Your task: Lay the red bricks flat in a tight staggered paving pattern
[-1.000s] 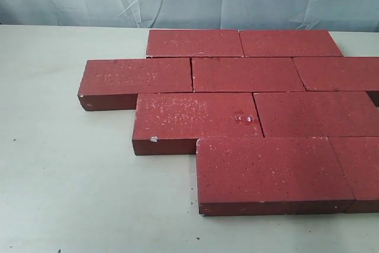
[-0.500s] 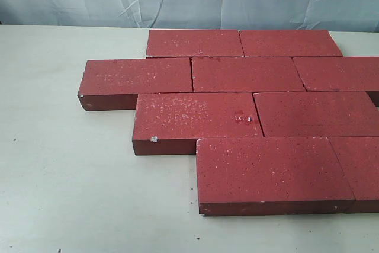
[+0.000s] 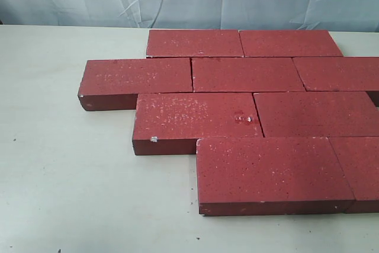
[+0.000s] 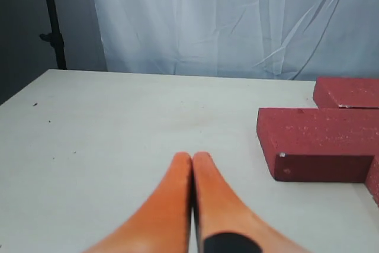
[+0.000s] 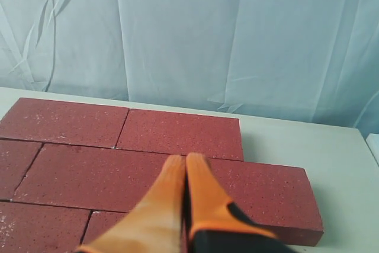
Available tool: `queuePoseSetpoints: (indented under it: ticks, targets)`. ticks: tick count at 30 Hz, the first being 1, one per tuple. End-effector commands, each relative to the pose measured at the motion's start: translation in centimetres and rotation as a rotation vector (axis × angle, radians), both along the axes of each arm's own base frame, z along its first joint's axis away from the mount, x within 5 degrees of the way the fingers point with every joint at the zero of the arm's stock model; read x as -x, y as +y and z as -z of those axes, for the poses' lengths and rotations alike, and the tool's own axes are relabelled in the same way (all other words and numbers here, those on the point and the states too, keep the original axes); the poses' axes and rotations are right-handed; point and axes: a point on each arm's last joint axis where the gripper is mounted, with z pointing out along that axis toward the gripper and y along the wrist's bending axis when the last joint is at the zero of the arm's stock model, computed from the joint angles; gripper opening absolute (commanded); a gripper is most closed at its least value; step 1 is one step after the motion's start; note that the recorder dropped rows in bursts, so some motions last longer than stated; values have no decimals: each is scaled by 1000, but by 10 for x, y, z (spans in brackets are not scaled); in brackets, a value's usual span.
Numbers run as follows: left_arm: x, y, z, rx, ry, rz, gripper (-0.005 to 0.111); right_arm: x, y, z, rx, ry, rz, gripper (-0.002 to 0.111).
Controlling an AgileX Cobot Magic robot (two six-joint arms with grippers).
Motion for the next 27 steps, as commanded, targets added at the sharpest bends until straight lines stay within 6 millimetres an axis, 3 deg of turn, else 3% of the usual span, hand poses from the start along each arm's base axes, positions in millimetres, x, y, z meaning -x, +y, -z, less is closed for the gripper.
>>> queuePoseSetpoints:
  ticks: [1, 27]
  targets:
    - [1, 0, 18, 5, 27, 5, 0, 0, 0, 0, -1, -13, -1, -1]
    - [4, -1, 17, 1, -11, 6, 0, 0, 0, 0, -1, -11, -1, -1]
